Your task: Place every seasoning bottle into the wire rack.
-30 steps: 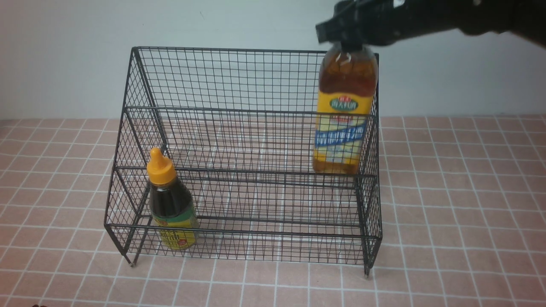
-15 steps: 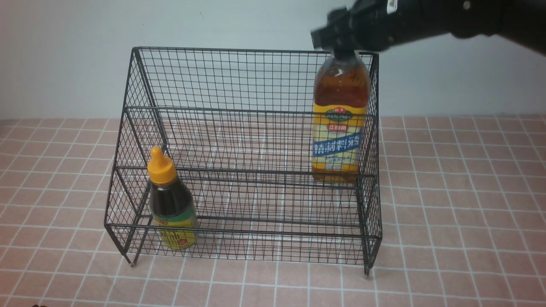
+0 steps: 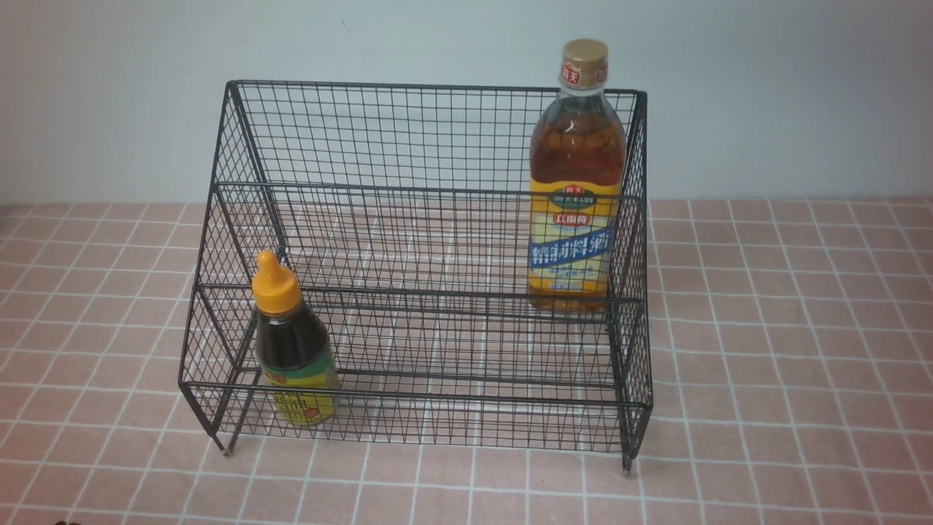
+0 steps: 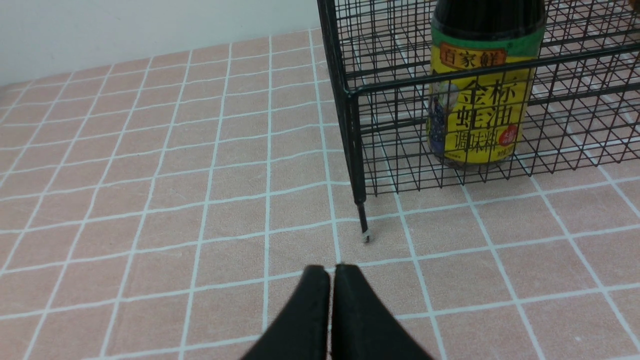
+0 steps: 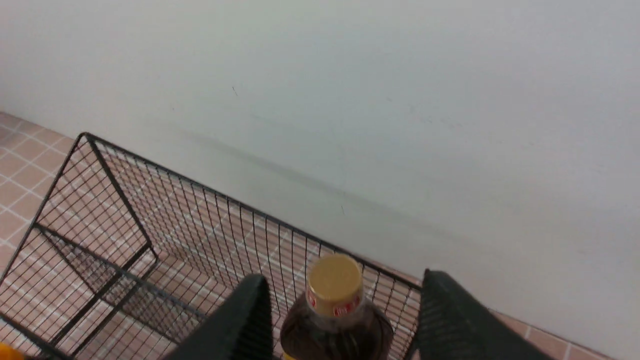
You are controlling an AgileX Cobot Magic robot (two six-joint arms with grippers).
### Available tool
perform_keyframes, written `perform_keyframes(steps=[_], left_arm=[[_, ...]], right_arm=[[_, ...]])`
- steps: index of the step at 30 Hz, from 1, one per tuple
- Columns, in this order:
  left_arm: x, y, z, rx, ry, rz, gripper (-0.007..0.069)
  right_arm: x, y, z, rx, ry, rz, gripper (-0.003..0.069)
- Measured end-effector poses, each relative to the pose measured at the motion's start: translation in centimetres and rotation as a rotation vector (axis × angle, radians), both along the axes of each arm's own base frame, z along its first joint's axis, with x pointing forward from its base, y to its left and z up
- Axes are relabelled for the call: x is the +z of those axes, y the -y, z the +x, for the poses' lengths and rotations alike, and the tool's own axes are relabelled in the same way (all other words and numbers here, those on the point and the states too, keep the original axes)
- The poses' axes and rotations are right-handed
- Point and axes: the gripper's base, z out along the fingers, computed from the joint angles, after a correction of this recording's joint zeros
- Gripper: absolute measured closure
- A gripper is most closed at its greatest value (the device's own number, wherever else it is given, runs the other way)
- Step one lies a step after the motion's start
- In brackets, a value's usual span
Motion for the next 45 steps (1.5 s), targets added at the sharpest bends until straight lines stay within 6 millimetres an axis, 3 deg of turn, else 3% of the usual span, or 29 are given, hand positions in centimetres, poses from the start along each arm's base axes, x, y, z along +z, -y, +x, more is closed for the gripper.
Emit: perform_keyframes(steps=[4,6,9,12,16,18,22,23,24,26,28,32,37,45], left_arm=[[0.0,0.0,0.0,0.000,0.000,0.000,0.0631],[0.0,0.0,0.0,0.000,0.000,0.000,0.0631],[0.0,0.0,0.0,0.000,0.000,0.000,0.0631],[0.0,0.0,0.0,0.000,0.000,0.000,0.0631],[0.0,0.0,0.0,0.000,0.000,0.000,0.0631],[0.0,0.0,0.0,0.000,0.000,0.000,0.0631],[0.0,0.0,0.0,0.000,0.000,0.000,0.0631],[0.0,0.0,0.0,0.000,0.000,0.000,0.0631],[0.0,0.0,0.0,0.000,0.000,0.000,0.0631],[0.0,0.0,0.0,0.000,0.000,0.000,0.0631],[0.0,0.0,0.0,0.000,0.000,0.000,0.0631],[0.0,0.0,0.0,0.000,0.000,0.000,0.0631],[0.0,0.0,0.0,0.000,0.000,0.001,0.0631],[0.0,0.0,0.0,0.000,0.000,0.001,0.0631]], right_arm=[[3.6,3.6,-6.3,0.003,0.070,0.036,0.0602],[5.2,5.5,-9.5,0.003,0.140,0.076,0.0646],[5.9,7.4,-12.7,0.003,0.194,0.107,0.0665],[4.4,10.1,-17.4,-0.002,0.242,0.156,0.0671],[0.2,11.8,-20.6,0.001,0.312,0.215,0.0671],[-1.4,12.2,-21.4,0.005,0.352,0.250,0.0671],[-7.0,13.0,-23.2,0.028,0.434,0.348,0.0672],[-7.1,13.0,-23.3,0.030,0.443,0.356,0.0672],[-8.9,13.0,-23.4,0.039,0.454,0.375,0.0672],[-9.8,12.9,-23.4,0.046,0.464,0.395,0.0672],[-12.2,12.6,-23.1,0.058,0.459,0.423,0.0672],[-15.1,12.0,-22.3,0.058,0.406,0.411,0.0672],[-16.6,11.7,-21.7,0.057,0.365,0.400,0.0672],[-16.2,11.6,-21.7,0.069,0.415,0.421,0.0673]])
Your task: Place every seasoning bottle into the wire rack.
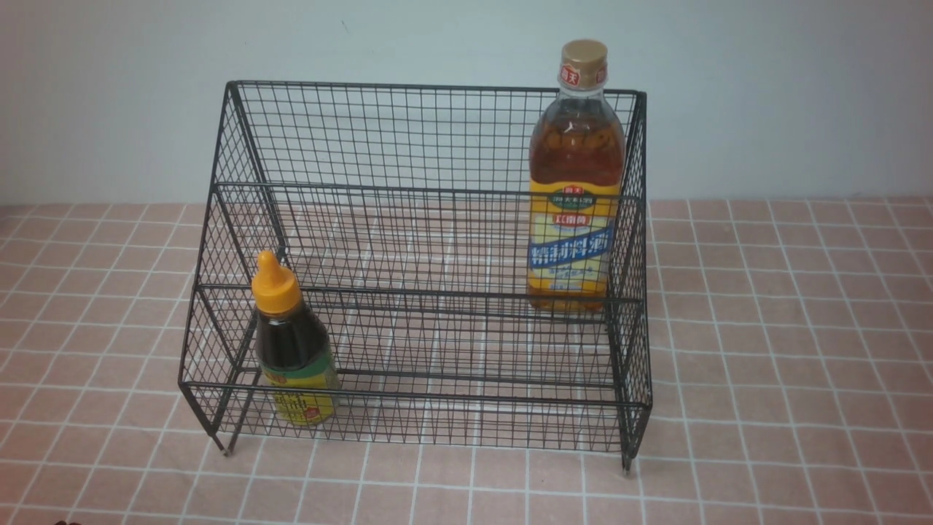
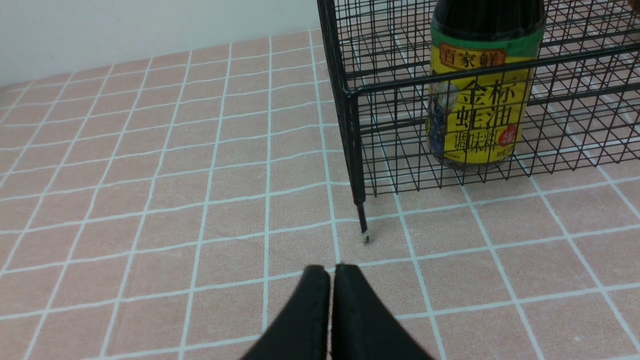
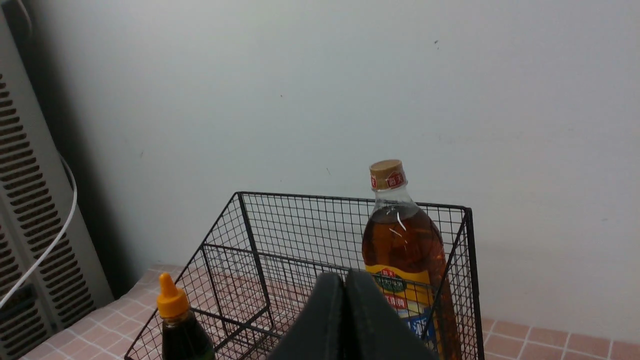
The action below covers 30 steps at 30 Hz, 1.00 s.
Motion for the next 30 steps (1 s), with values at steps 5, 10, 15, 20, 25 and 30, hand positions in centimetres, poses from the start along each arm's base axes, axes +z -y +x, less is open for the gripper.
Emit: perform_keyframes(steps=[5,10,15,20,25,30], left_arm=[[0.0,0.0,0.0,0.000,0.000,0.000,0.0631],[0.0,0.0,0.0,0.000,0.000,0.000,0.0631],[0.0,0.0,0.0,0.000,0.000,0.000,0.0631],[0.0,0.0,0.0,0.000,0.000,0.000,0.0631],[0.0,0.0,0.0,0.000,0.000,0.000,0.0631],[0.0,0.0,0.0,0.000,0.000,0.000,0.0631]], right_arm=[[-0.1,-0.2,0.1,0.002,0.060,-0.021,0.0673],[-0.8,-0.4,0.4,0.001,0.061,-0.042,0.0673],[-2.8,0.1,0.7,-0.092,0.074,-0.123,0.0673],[-6.4,0.8,1.3,-0.275,0.014,-0.183,0.0673],[-14.6,1.8,2.1,-0.457,-0.158,-0.304,0.0673],[-16.9,2.1,1.8,-0.493,-0.235,-0.302,0.0673]])
